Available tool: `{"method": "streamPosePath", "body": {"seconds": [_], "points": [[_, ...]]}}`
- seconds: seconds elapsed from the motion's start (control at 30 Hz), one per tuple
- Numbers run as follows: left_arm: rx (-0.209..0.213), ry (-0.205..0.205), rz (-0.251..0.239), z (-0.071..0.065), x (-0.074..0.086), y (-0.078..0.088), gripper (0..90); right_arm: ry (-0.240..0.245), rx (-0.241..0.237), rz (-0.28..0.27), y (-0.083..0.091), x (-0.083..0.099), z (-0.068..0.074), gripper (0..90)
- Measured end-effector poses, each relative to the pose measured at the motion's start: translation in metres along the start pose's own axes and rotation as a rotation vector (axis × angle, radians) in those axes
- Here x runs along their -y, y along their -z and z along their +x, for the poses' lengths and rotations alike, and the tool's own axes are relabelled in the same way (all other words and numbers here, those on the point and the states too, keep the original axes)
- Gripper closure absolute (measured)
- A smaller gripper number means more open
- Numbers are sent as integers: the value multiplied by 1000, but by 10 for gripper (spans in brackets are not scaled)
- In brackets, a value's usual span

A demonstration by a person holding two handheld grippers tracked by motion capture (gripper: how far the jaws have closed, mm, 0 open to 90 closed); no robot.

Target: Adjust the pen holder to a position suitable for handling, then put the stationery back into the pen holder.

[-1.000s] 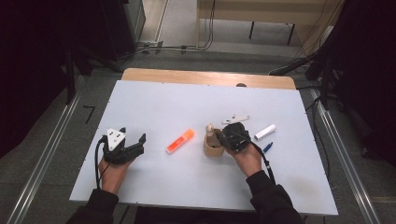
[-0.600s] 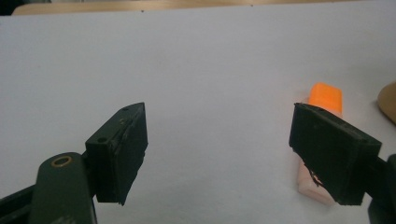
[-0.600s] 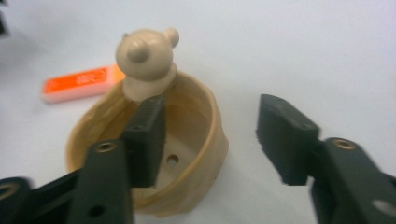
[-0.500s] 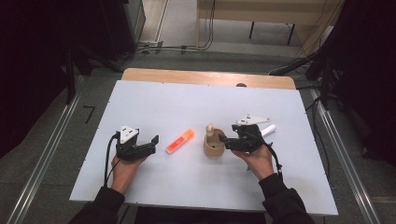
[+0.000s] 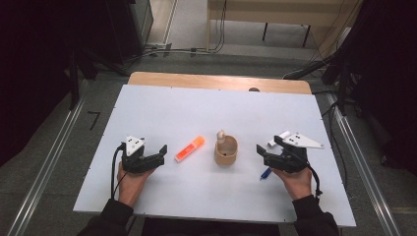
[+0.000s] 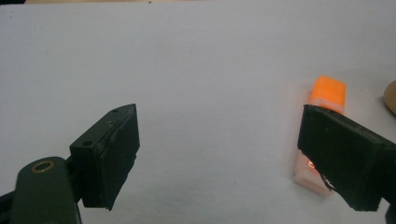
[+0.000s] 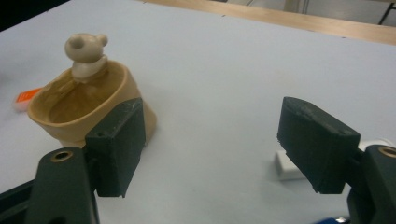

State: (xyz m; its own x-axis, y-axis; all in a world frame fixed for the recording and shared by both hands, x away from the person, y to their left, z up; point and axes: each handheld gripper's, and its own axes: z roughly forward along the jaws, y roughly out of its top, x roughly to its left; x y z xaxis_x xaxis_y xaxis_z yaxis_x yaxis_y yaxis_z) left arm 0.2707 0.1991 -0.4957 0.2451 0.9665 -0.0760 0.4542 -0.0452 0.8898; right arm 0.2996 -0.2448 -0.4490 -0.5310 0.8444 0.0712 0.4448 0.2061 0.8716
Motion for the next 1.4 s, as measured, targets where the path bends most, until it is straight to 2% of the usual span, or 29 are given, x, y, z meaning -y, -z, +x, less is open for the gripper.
{"method": "streamPosePath", "body": {"seconds": [0.07, 0.13, 0.17, 0.3, 0.57, 0.7, 0.83, 1.23, 1.4], "points": [[5, -14, -9, -1, 0, 1, 136, -11, 12, -11, 7, 3, -5, 220], [14, -9, -8, -1, 0, 2, 137, -11, 23, -13, 10, 4, -7, 220], [33, -1, -7, 0, 0, 1, 137, -17, 37, -15, 16, 9, -12, 220], [22, 3, -3, 0, 0, 0, 137, -10, 79, -7, 25, 17, -21, 220], [15, 33, -6, 0, 0, -2, 161, -53, 126, 5, 32, 29, -39, 220], [16, 39, -9, 0, 0, -3, 162, -60, 137, 0, 32, 29, -43, 220], [18, 23, -11, -1, 0, -4, 172, -69, 142, 8, 33, 31, -45, 220], [74, -23, 8, -10, -1, -15, 216, -68, 153, 18, 31, 32, -45, 219], [92, -42, 6, -19, -2, -20, 226, -66, 149, 25, 28, 32, -44, 220]]}}
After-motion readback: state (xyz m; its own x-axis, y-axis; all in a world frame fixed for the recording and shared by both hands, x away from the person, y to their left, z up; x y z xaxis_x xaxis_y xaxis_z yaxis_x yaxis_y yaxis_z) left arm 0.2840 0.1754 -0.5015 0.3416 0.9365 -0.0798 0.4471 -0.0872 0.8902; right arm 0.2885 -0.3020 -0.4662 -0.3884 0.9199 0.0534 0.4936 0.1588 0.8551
